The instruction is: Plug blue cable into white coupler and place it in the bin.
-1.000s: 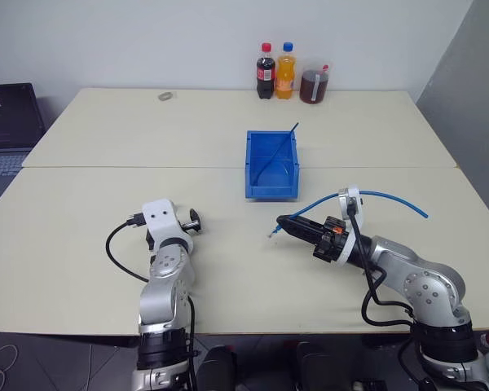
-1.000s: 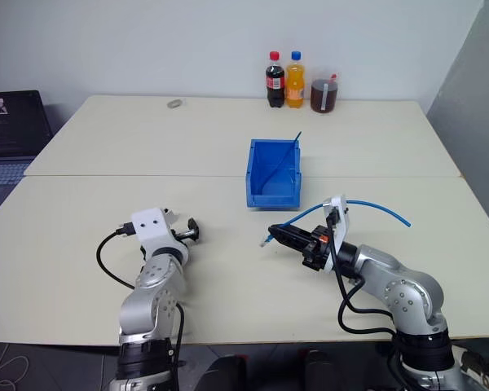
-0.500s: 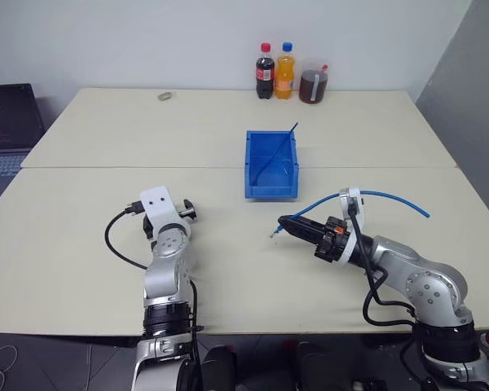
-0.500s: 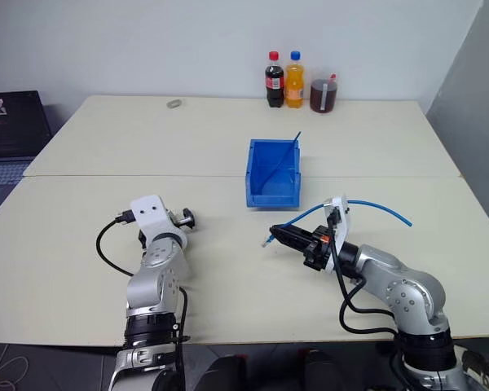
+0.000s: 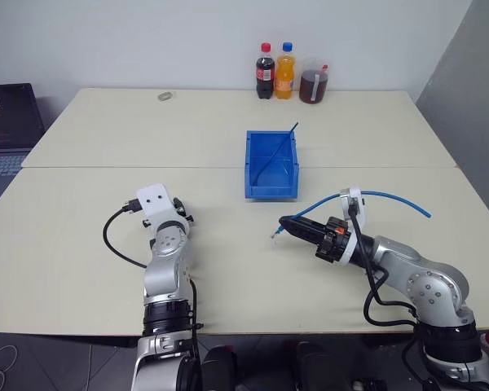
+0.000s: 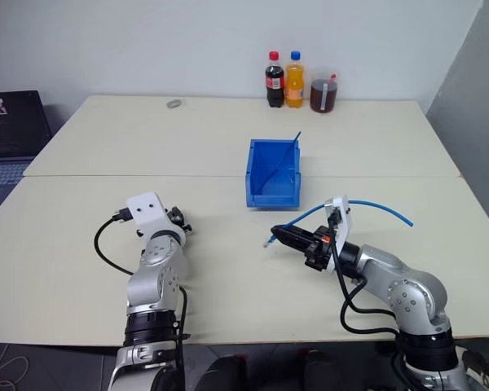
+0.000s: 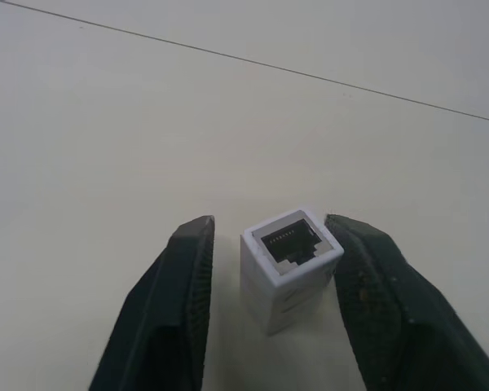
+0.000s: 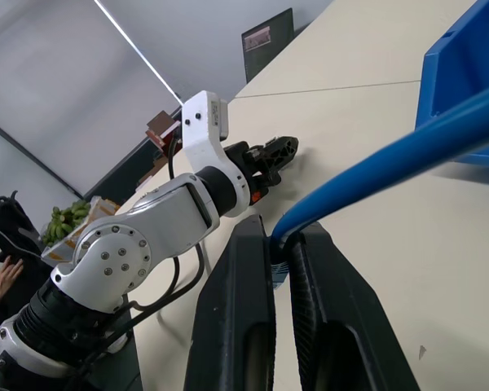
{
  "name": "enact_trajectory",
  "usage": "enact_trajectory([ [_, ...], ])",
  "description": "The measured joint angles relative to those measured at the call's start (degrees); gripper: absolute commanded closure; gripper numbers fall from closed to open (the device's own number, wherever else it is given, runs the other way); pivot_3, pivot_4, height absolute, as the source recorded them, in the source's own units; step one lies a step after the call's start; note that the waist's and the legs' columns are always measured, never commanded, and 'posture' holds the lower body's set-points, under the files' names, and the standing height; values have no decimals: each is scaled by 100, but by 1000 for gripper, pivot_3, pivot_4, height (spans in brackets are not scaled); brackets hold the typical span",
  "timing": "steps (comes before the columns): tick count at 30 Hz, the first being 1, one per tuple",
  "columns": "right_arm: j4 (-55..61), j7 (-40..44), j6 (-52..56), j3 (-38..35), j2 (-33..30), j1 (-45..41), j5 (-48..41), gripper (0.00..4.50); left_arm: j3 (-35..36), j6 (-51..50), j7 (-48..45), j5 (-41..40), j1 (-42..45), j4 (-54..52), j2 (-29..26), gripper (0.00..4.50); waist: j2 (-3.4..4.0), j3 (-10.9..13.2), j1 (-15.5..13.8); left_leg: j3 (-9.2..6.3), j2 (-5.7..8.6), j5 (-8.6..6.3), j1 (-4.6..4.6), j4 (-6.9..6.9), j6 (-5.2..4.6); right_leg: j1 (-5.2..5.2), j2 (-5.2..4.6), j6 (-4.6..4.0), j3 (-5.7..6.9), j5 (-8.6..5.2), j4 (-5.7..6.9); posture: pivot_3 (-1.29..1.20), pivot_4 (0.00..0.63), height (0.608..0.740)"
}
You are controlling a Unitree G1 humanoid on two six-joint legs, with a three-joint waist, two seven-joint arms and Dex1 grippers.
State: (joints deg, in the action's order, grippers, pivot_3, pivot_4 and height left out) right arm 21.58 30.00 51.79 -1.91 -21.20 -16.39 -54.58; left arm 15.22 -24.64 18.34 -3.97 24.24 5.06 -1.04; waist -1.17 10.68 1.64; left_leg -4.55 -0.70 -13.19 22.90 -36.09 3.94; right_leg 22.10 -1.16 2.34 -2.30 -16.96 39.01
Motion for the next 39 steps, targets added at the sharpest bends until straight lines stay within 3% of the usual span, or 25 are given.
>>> enact_trajectory([
  [2, 0, 0, 0, 0, -1, 1, 0, 4500, 7, 13, 0, 0, 0, 1, 0, 3501, 0, 0, 0, 0, 0, 0, 0, 0, 0, 0, 0, 0, 0, 0, 0, 0, 150, 740],
  [9, 0, 0, 0, 0, -1, 1, 0, 4500, 40, 54, -67, -39, -22, 5, -1, 3503, 0, 0, 0, 0, 0, 0, 0, 0, 0, 0, 0, 0, -1, 0, 0, 0, 150, 740],
  [16, 16, -6, -19, 1, 1, 27, 1, 4500, -367, 286, -1193, -266, -698, -477, -217, 3503, 0, 0, 0, 2, 0, 0, 0, 0, 1, 0, 0, 0, -1, 0, 0, 0, 150, 740],
  [21, 163, 5, -41, 12, -125, 145, 106, 4500, -1624, 292, -3160, -408, -1371, -1132, -1069, 3503, 2, -1, -7, 1, 0, 0, -2, 1, 0, 0, 0, -1, -1, 0, 1, 0, 150, 740],
  [27, 366, 103, -124, 110, -327, 243, 292, 4500, -2249, 173, -4806, -985, -1533, -1433, -1602, 3503, 2, 0, 4, 2, -4, 0, -4, 1, 0, 0, 3, -1, -1, -1, 1, 0, 150, 740],
  [34, 648, 275, -311, 356, -546, 371, 620, 4500, -2840, 925, -7671, -1096, -870, -1109, -3392, 3504, 3, 0, 20, 5, -9, 0, -5, 5, -1, 4, 10, -6, -3, -1, 0, 0, 150, 740],
  [39, 687, 388, -508, 558, -663, 307, 923, 4500, -3135, 1322, -8567, -930, -571, -708, -3725, 3504, 3, 0, 18, 4, -9, -1, 0, 5, -2, 6, 8, -6, -1, -2, -4, 0, 150, 740],
])
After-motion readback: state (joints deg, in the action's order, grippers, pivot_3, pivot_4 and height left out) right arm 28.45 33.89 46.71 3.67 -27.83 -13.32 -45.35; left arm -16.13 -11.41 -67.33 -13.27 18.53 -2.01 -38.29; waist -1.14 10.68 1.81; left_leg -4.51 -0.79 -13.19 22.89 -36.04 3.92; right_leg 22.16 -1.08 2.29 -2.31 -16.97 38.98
